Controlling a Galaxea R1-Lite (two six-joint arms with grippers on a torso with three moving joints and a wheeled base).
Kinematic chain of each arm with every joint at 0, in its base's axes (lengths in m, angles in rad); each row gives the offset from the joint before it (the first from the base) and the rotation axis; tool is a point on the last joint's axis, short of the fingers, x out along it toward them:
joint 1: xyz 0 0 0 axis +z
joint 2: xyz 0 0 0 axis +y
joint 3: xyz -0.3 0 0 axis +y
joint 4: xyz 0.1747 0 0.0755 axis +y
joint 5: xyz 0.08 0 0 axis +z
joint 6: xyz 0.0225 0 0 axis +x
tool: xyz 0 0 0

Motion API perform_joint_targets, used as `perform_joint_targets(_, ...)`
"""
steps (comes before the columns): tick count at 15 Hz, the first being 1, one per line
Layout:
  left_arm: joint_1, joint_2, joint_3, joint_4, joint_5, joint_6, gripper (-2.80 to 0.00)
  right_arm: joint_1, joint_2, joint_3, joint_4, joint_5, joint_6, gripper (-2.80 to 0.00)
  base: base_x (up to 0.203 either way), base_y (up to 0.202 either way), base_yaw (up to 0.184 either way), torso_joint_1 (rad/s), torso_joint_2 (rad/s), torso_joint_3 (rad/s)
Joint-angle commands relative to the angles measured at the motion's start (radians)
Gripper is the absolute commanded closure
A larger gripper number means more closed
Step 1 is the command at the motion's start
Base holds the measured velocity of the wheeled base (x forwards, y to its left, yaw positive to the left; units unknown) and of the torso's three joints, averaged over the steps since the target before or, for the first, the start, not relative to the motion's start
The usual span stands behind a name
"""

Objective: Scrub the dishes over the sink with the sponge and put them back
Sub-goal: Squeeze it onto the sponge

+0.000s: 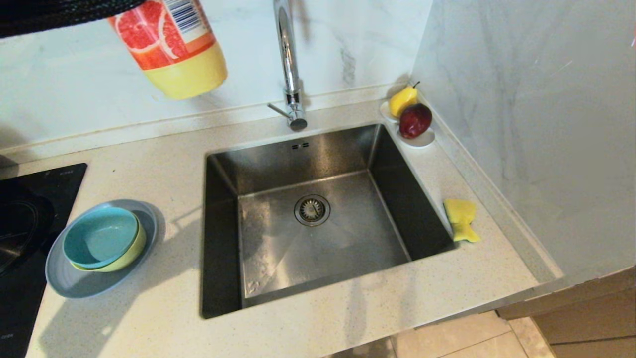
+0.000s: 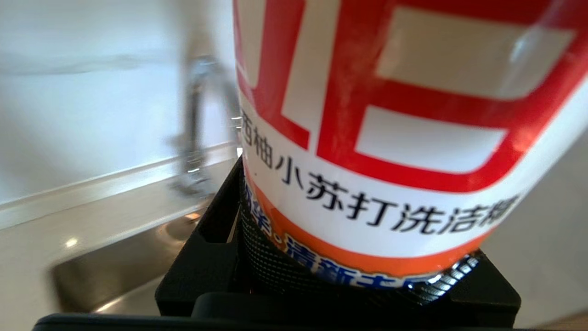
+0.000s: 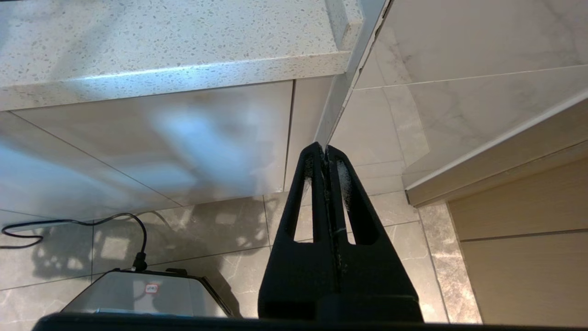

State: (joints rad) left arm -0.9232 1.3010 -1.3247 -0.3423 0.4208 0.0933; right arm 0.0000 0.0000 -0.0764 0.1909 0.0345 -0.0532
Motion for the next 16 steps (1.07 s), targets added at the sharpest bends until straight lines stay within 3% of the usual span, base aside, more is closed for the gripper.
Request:
perform_joint_targets(1,-0.055,0.095,-0.054,-0.001,-0.001,0.009,0.0,0.0,-0.002,0.0,0.001,0.001,0.0,0.0,0.0,0.0,0.0,0.0,0.0,0.0)
perform_joint_targets(4,-0.12,0.174,-0.108,-0.001,0.002,0.016,0.0,0.0,-0.002,0.0,0.001,-0.001,0.0,0.0,0.0,0.0,0.0,0.0,0.0,0.0)
perform_joint_targets(9,-0.217,0.31,-0.122,0.0,0.012,0.079,0.0,0.0,-0.002,0.0,0.001,0.0,0.0,0.0,0.0,0.0,0.0,0.0,0.0,0.0)
perform_joint_targets(16,-0.284,0.452,-0.106,0.042,0.053,0.118,0.0,0.0,-0.002,0.0,0.001,-0.001,0.0,0.0,0.0,0.0,0.0,0.0,0.0,0.0)
